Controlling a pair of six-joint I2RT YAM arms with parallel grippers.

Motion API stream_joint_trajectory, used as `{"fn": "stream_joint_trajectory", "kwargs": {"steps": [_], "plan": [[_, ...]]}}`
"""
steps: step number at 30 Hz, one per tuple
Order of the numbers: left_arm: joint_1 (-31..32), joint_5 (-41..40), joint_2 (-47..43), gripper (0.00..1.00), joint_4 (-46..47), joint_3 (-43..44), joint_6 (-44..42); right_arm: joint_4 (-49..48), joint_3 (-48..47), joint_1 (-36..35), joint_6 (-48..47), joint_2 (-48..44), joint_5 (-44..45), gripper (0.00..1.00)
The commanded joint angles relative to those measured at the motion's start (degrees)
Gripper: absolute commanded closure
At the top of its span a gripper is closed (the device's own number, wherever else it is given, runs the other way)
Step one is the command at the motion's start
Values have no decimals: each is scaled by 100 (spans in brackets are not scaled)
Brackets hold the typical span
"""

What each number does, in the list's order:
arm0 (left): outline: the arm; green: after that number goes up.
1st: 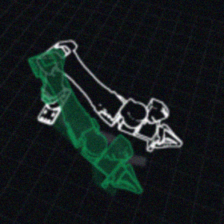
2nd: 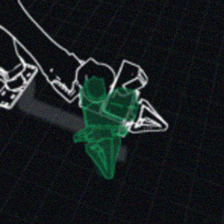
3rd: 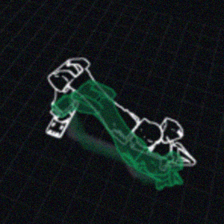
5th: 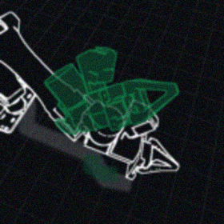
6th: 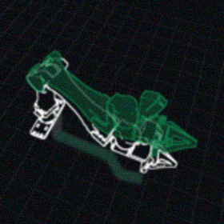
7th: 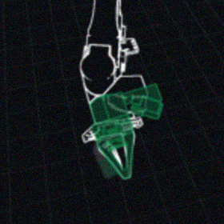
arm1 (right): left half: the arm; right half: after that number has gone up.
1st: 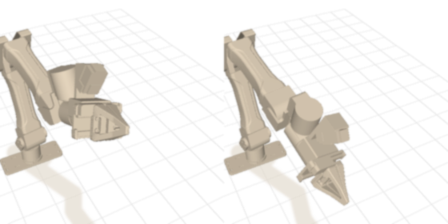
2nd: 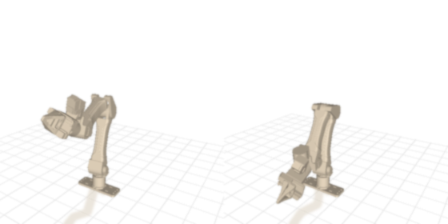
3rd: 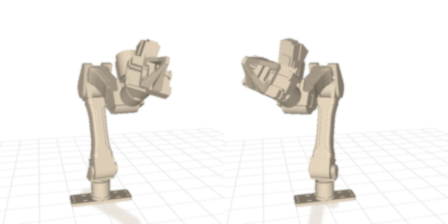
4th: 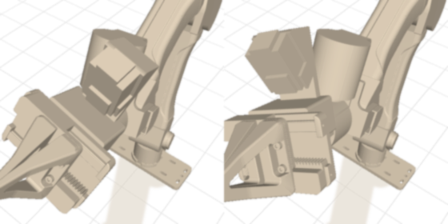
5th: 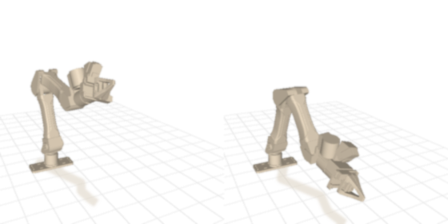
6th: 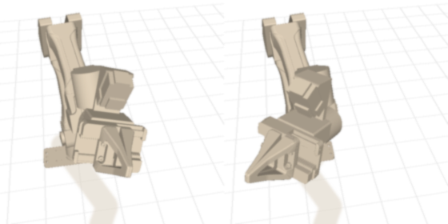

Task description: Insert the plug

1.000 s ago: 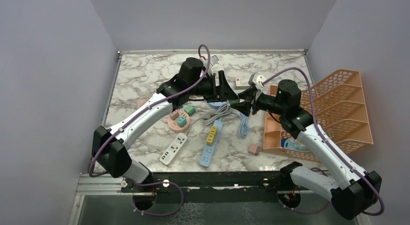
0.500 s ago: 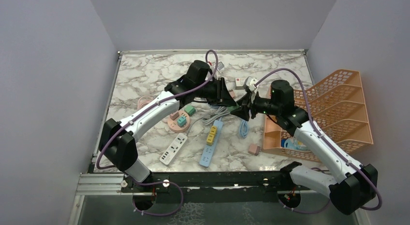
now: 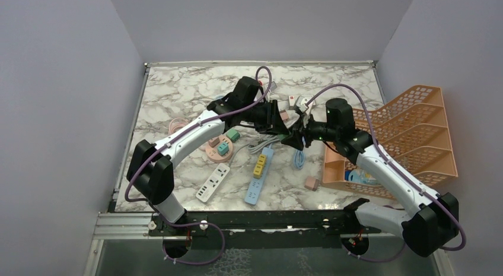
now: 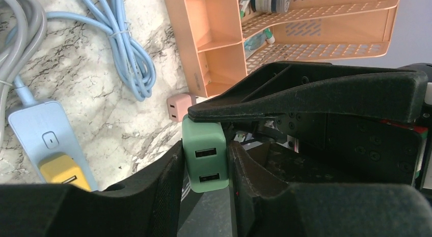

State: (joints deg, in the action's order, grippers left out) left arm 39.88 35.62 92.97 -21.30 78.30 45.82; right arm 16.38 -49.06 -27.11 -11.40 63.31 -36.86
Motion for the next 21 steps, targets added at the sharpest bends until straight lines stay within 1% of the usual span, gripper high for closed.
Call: {"fn": "stream_joint_trajectory", "kwargs": {"steps": [1,2,3,5,7,8,11,14,18,21], "plan": [[134,692,12,80,64,16,-69,-355,-177,-70,85,61,240,67],[135,688,-3,86,57,10,-73,-355,-188,-74,111,61,276,66],[134,653,-23,92,59,10,-92,-355,-190,-73,152,59,336,63],[135,524,-105,100,46,9,-164,-380,-199,-74,309,46,475,48],[132,288,-215,100,-56,10,-302,-351,-233,-75,430,-9,572,35],[127,91,-285,100,-178,-63,-388,-287,-270,-75,464,-38,580,33],[125,-523,-618,100,-525,-294,-691,-33,-336,-71,490,-186,511,31],[125,-1116,-1037,100,-774,-562,-950,-79,-182,-74,634,-446,380,31],[126,-1752,-1536,100,-1150,-900,-1253,-464,220,-75,1060,-905,382,32],[141,-2151,-1970,100,-1325,-1197,-1335,-955,595,-75,1575,-1224,790,34]]}}
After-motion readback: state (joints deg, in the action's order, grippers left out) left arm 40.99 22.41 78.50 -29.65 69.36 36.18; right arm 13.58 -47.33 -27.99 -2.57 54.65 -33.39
